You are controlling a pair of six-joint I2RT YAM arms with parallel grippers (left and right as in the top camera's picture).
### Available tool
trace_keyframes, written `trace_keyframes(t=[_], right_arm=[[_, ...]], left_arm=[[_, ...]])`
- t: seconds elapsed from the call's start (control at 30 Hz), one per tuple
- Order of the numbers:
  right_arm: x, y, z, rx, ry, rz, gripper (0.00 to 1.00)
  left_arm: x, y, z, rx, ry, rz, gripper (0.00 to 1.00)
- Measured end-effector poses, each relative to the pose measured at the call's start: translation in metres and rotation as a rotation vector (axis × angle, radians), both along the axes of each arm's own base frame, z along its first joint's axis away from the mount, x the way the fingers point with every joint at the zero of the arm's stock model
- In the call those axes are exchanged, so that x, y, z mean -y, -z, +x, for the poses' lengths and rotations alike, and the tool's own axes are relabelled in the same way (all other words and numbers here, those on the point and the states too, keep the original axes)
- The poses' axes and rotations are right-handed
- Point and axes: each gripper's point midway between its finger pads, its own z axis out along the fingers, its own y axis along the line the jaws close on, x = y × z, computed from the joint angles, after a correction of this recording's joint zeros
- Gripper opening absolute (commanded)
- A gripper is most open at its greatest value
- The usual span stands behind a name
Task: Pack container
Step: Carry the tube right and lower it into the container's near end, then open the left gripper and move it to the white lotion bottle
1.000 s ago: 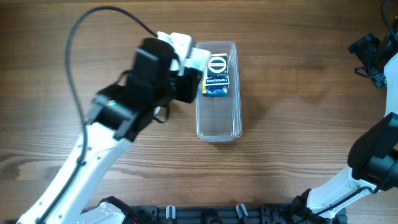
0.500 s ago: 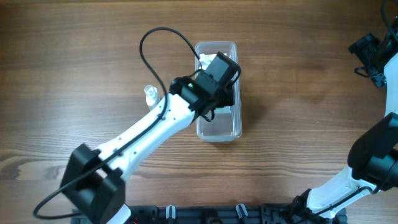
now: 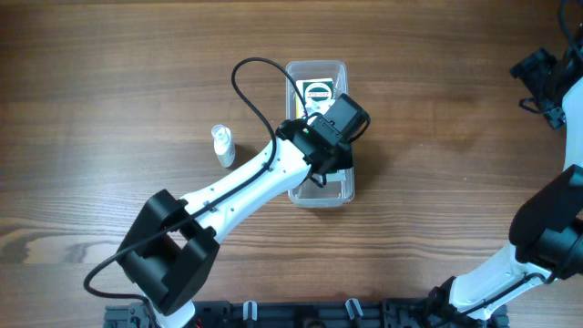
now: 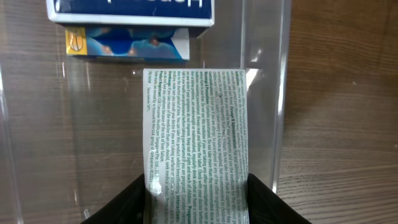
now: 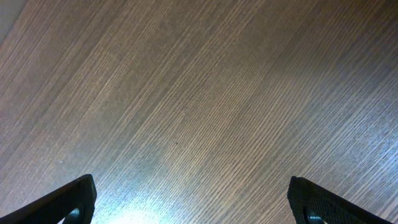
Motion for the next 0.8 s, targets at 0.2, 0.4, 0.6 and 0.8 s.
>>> trace_keyframes(t=[0.2, 0.4, 0.6, 0.8], right_arm=[[0.000, 0.000, 0.000, 0.000, 0.000, 0.000, 1.00], [0.000, 0.000, 0.000, 0.000, 0.000, 0.000, 1.00], [0.000, 0.000, 0.000, 0.000, 0.000, 0.000, 1.00], [0.000, 0.000, 0.000, 0.000, 0.000, 0.000, 1.00]], left_arm=[[-0.002, 0.003, 0.002, 0.006, -0.013, 0.016, 0.54], [-0.004, 0.018, 0.002, -0.015, -0.019, 0.044, 0.57], [-0.003, 0.018, 0.003, -0.011, -0.019, 0.041, 0.58], [-0.001, 0.013, 0.005, 0.004, 0.018, 0.049, 0.68]])
